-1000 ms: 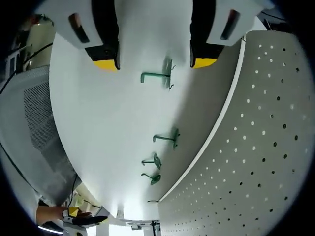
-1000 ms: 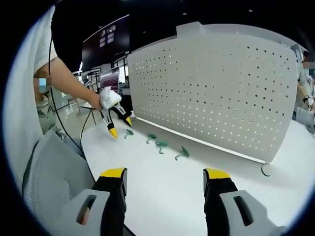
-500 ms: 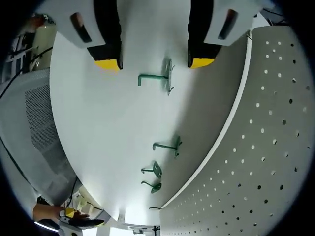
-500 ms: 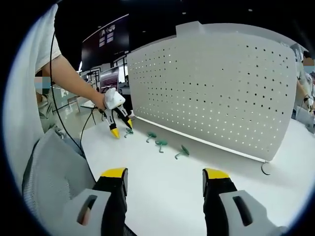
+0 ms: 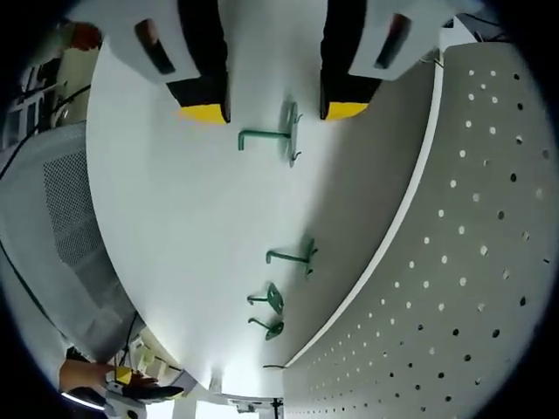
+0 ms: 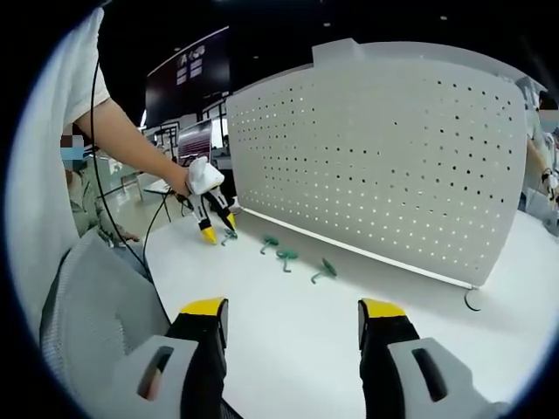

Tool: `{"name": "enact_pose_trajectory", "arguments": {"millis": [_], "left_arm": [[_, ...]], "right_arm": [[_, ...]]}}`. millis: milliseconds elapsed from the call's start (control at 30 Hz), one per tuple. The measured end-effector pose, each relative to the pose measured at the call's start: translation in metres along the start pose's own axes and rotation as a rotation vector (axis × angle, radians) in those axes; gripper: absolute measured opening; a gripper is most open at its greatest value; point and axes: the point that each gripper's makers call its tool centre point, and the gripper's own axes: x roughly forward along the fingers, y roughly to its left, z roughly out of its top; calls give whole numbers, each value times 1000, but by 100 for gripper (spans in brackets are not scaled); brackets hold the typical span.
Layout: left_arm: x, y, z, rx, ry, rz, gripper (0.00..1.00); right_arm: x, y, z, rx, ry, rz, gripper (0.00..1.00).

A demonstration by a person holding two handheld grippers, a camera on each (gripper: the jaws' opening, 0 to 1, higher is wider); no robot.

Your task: Insert the hook assembly into the mounting plate slot until the hook locks in place.

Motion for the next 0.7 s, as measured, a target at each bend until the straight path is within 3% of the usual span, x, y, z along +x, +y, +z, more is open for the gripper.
{"name": "enact_pose_trajectory", "arguments": {"millis": [200, 700], "left_arm": [[0, 4, 1, -36, -11, 22, 27], [0, 10, 2, -99, -25, 72, 19]], "right_arm": [[0, 1, 0, 4, 1, 3, 57], [-1, 0, 1, 2, -6, 4, 55]]}}
